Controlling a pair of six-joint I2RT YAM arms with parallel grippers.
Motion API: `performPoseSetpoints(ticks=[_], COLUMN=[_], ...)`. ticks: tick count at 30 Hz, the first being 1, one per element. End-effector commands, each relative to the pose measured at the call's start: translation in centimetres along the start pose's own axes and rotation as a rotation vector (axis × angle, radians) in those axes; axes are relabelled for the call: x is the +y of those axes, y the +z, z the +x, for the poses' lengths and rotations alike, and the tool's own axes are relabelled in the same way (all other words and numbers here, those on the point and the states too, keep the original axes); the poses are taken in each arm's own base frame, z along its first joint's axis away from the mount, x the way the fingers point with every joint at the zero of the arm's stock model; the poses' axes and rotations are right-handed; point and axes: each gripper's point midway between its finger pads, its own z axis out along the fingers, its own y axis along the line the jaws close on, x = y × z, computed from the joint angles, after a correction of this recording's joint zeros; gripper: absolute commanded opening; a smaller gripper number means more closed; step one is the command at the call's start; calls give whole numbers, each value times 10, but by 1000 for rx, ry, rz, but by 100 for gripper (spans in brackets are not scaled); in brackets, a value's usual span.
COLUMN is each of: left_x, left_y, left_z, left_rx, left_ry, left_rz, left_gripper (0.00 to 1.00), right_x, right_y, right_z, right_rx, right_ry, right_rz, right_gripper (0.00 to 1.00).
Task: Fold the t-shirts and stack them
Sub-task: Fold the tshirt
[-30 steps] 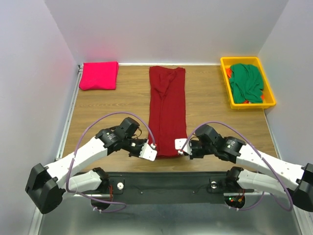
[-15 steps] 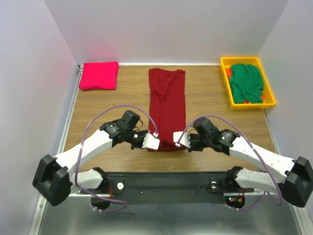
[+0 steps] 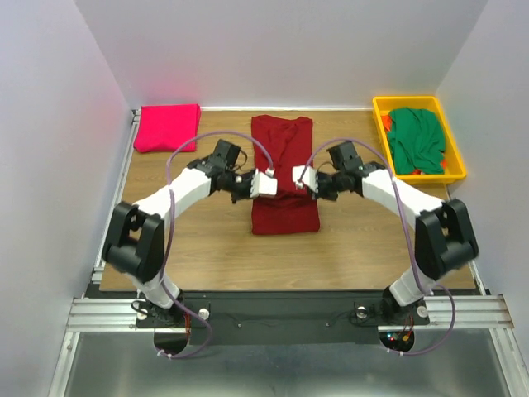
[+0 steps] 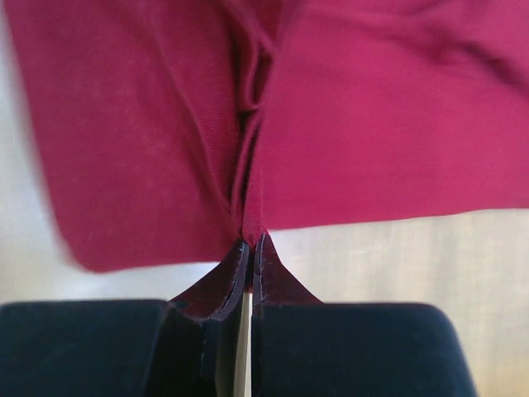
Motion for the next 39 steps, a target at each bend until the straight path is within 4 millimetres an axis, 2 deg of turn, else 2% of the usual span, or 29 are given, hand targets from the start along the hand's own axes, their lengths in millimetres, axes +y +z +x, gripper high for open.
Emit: performPoseSetpoints(ticks=[1, 2, 3, 4, 7, 8, 9, 10, 11, 12, 13, 14, 15, 16, 17, 19, 20, 22, 23, 25, 26, 27, 28, 29, 30, 31, 34, 35, 39], left_x=[56, 62, 80, 83, 112, 116, 129, 135, 140, 150, 154, 158, 164, 173, 178, 182, 186, 176, 170, 140, 131, 106, 96, 87, 67, 58, 28, 22, -10], left_y=[-6, 2, -2, 9, 9, 18, 17, 19, 25, 24, 29, 29, 26, 22, 18, 11, 1, -5, -15, -12, -22, -12, -11, -13, -6, -5, 7, 10, 28], left_z=[-16, -5, -11, 0, 7, 20, 19, 22, 31, 29, 38, 38, 41, 41, 41, 40, 33, 31, 18, 23, 10, 18, 18, 13, 22, 14, 15, 6, 12], left_rx=[-46, -32, -40, -27, -17, 11, 17, 21, 30, 29, 50, 46, 52, 43, 46, 43, 22, 4, -22, -26, -60, -52, -53, -56, -45, -54, -45, -55, -19], left_ry=[47, 20, 34, 3, -15, -33, -22, -50, -66, -89, -114, -132, -146, -176, -166, -195, -200, -213, -195, -187, -159, -179, -173, -162, -184, -159, -151, -116, -88], left_rz=[-60, -44, -71, -47, -84, -78, -104, -121, -128, -151, -160, -170, -191, -230, -255, -288, -315, -302, -294, -234, -228, -178, -160, -156, -118, -109, -68, -61, -17], left_gripper=[0, 0, 0, 0, 0, 0, 1, 6, 11, 22, 25, 28, 33, 52, 60, 63, 63, 63, 62, 60, 59, 59, 58, 58, 57, 57, 58, 58, 59], right_x=[-70, -77, -85, -100, -125, -132, -133, -139, -154, -158, -172, -171, -183, -188, -192, -191, -192, -171, -165, -130, -119, -108, -82, -70, -60, -42, -17, -10, 13], right_y=[-3, 6, 7, 6, 21, 24, 38, 41, 40, 47, 43, 47, 41, 40, 36, 28, 15, 12, -4, -2, -10, -12, -3, -1, -1, 1, 6, 9, 24], right_z=[-17, -6, -3, -6, 10, 15, 27, 32, 31, 40, 37, 41, 38, 41, 39, 39, 31, 28, 15, 20, 10, 8, 21, 17, 16, 12, 11, 12, 19], right_rx=[-105, -98, -99, -110, -97, -92, -76, -60, -59, -45, -46, -39, -40, -31, -32, -34, -48, -74, -97, -110, -132, -136, -113, -117, -122, -127, -118, -113, -87], right_ry=[-109, -88, -88, -114, -120, -115, -98, -98, -99, -76, -77, -61, -63, -36, -31, -20, -29, -13, -30, -13, -34, -41, -35, -42, -43, -48, -74, -70, -55], right_rz=[83, 71, 75, 95, 100, 104, 86, 93, 119, 118, 148, 143, 173, 189, 204, 213, 232, 196, 207, 149, 145, 133, 87, 66, 54, 26, -12, -26, -79], right_gripper=[0, 1, 1, 1, 1, 4, 12, 20, 33, 52, 56, 57, 62, 74, 77, 77, 75, 72, 67, 61, 57, 56, 55, 54, 54, 52, 49, 48, 46])
